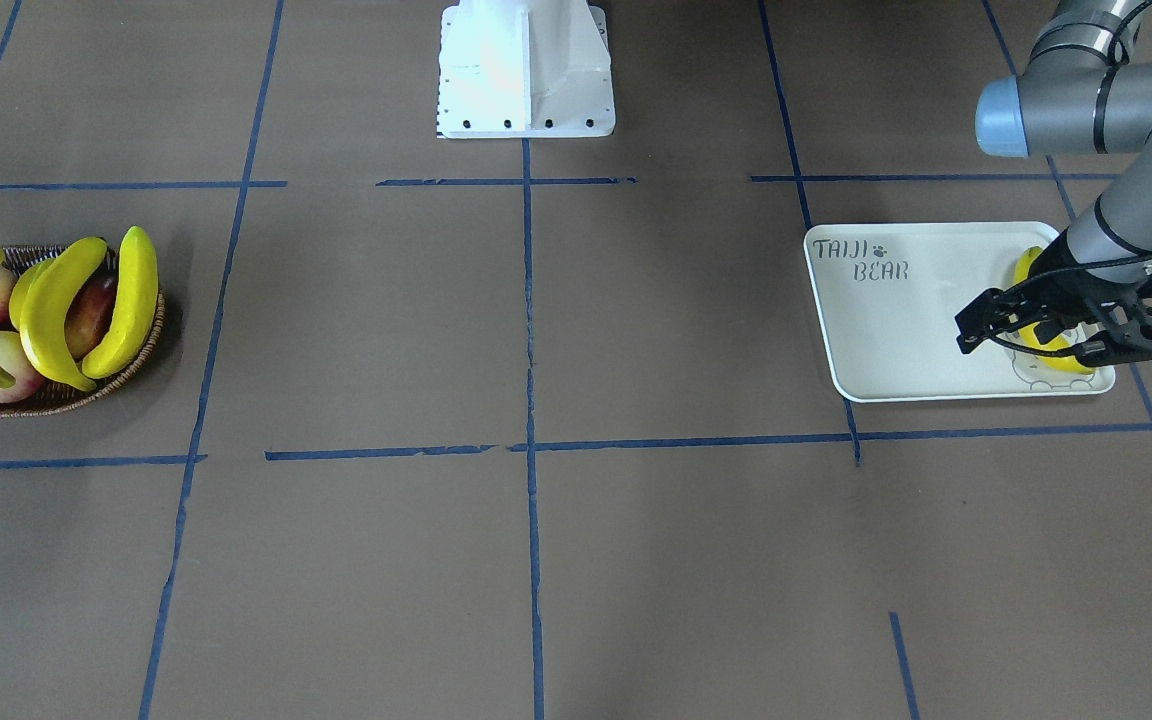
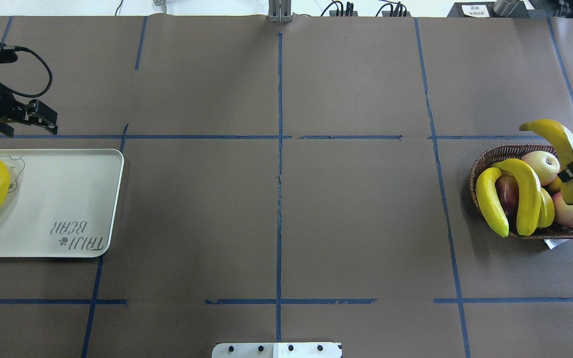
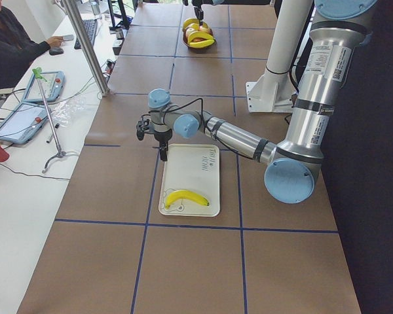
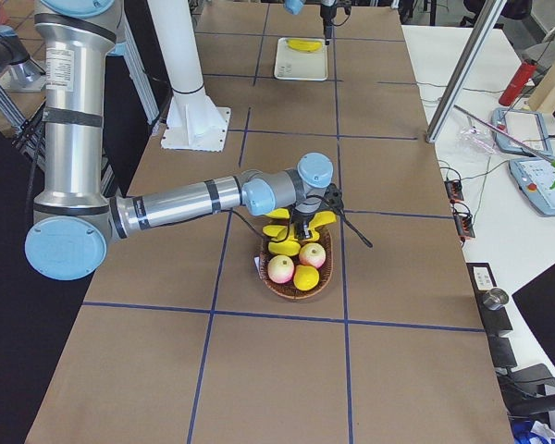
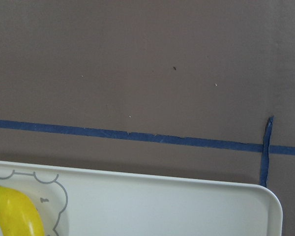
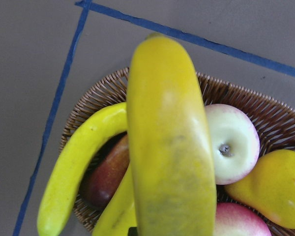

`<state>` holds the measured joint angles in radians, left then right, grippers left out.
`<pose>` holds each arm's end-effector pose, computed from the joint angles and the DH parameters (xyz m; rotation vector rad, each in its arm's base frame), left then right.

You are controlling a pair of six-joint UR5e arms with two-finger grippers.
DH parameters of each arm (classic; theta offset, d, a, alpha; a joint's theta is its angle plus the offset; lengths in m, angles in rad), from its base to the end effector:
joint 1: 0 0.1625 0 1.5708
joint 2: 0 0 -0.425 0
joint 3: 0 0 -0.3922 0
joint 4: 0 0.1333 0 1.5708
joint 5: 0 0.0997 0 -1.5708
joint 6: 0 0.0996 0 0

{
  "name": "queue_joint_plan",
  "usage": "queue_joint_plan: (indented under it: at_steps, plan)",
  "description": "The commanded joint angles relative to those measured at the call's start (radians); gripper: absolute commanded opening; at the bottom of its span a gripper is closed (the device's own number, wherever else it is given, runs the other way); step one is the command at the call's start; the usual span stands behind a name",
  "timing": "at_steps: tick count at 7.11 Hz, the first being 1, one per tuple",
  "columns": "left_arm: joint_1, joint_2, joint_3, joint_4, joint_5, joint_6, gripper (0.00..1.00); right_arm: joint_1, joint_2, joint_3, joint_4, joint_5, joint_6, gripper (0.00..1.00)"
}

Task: Transfer all bananas from basket to plate

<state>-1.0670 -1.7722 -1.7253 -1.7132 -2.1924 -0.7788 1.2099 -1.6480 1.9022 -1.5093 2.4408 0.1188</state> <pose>0.2135 -0.5433 0.4657 0.0222 0.7755 -0.1062 -0.1095 -0.4520 0.5177 0.0825 -0.9127 -0.3623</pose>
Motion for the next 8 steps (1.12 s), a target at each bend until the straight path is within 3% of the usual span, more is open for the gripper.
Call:
queue_joint_plan:
  at_steps: [1, 2, 3, 4, 5, 6, 8]
  plan:
    - [0.001, -0.015, -0.008, 0.001, -0.001, -0.007, 1.00, 0.008, 0.093, 0.076, -0.110, 0.064, 0.019, 0.00]
    - [0.013, -0.047, -0.002, 0.003, -0.003, -0.010, 1.00, -0.028, 0.173, 0.074, -0.108, 0.126, 0.098, 0.00]
    - [0.042, -0.067, -0.002, 0.000, -0.001, -0.037, 1.00, -0.091, 0.282, 0.074, -0.100, 0.126, 0.293, 0.00]
    - [0.085, -0.122, 0.015, -0.002, 0.000, -0.109, 1.00, -0.174, 0.394, 0.071, -0.098, 0.104, 0.456, 0.00]
    - [0.128, -0.165, 0.012, -0.008, 0.005, -0.196, 1.00, -0.258, 0.490, 0.067, -0.098, 0.016, 0.610, 0.00]
    - [0.133, -0.188, 0.012, -0.076, 0.003, -0.279, 1.00, -0.333, 0.561, 0.066, -0.097, -0.055, 0.742, 0.00]
    - [0.136, -0.196, 0.059, -0.388, 0.000, -0.515, 1.00, -0.424, 0.638, 0.070, -0.091, -0.146, 0.882, 0.00]
